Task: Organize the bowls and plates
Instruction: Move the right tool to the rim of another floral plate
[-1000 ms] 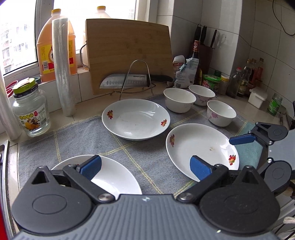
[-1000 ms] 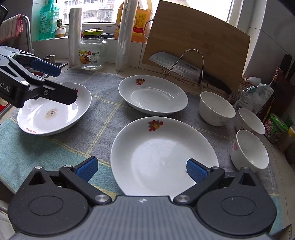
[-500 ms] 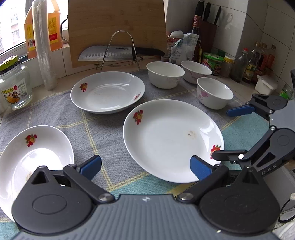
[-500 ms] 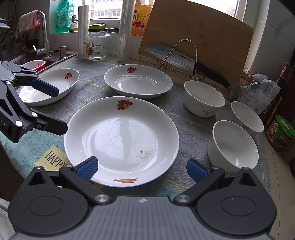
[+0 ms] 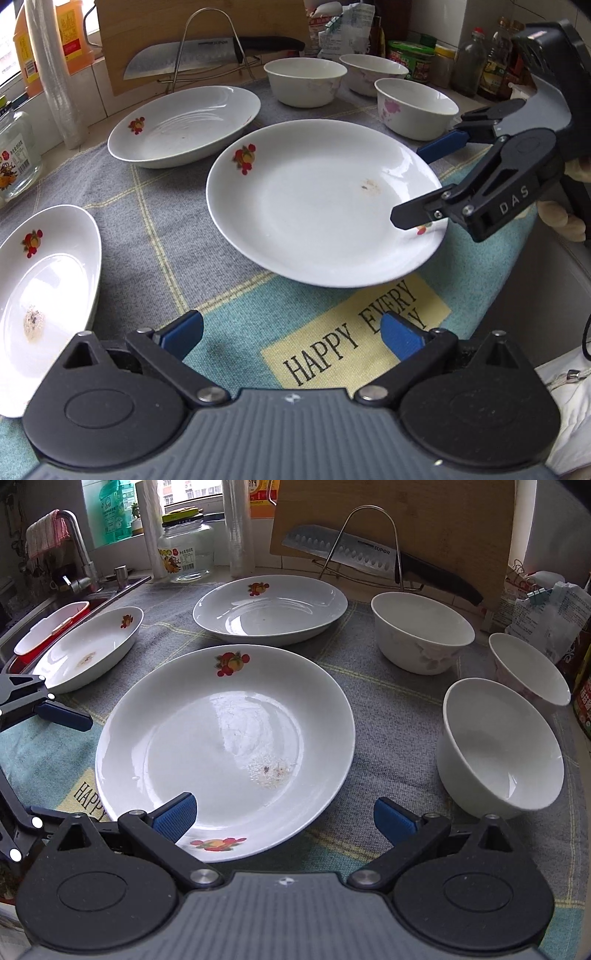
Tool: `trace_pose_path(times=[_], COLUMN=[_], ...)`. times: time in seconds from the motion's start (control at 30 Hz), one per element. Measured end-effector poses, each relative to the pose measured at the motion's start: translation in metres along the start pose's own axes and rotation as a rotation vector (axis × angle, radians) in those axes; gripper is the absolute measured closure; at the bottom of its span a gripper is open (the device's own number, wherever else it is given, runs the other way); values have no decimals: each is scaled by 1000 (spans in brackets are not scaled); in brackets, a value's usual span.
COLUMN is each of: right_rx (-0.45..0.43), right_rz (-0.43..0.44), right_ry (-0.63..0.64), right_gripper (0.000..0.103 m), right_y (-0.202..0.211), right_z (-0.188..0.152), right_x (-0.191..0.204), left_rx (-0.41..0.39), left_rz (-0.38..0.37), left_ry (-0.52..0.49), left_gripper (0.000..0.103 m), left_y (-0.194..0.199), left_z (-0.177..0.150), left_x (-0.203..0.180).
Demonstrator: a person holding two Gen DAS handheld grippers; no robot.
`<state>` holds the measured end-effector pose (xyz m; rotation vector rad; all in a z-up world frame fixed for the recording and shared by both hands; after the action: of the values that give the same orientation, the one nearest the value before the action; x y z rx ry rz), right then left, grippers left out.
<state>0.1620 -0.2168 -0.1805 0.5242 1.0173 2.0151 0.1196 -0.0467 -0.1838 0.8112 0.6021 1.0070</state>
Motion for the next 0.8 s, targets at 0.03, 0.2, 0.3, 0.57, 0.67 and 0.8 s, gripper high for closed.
trace_pose_path(times=[0.03, 0.2, 0.3, 0.57, 0.67, 0.8], right_rx=[3, 35, 39, 62, 73, 87], right_rz=[22, 86, 79, 89, 87, 109], right_ry=[-10, -44, -29, 17, 40, 56], right_gripper=[0, 0, 0, 0, 0, 0], right_y=[-2, -14, -18, -26, -28, -33], right_z=[1, 6, 10, 19, 22, 29], right_x=[0, -4, -5, -3, -2, -4], left_rx=[3, -27, -49, -91, -96, -104], left_rz=[3, -18, -28, -35, -38, -43], left_ry=[-5, -25, -32, -33, -34, -38], left_gripper=[2, 1, 1, 0, 0, 0], left_y=[-3, -10, -13, -19, -20, -20], left_z=[0, 3, 7, 14, 15, 15], left_x=[-1, -4, -4, -5, -5, -5])
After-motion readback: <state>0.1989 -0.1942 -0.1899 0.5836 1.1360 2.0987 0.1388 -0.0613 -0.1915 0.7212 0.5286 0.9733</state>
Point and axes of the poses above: each gripper's, at about its wrist camera, not at the fingertips, and y roughly against the way its jaws point, x to its left, z to its top, the point moved 8 cm from there along -y, roughly the way its jaws point, and after that the axes turned 8 degrees about y, right-handed, at the moved point
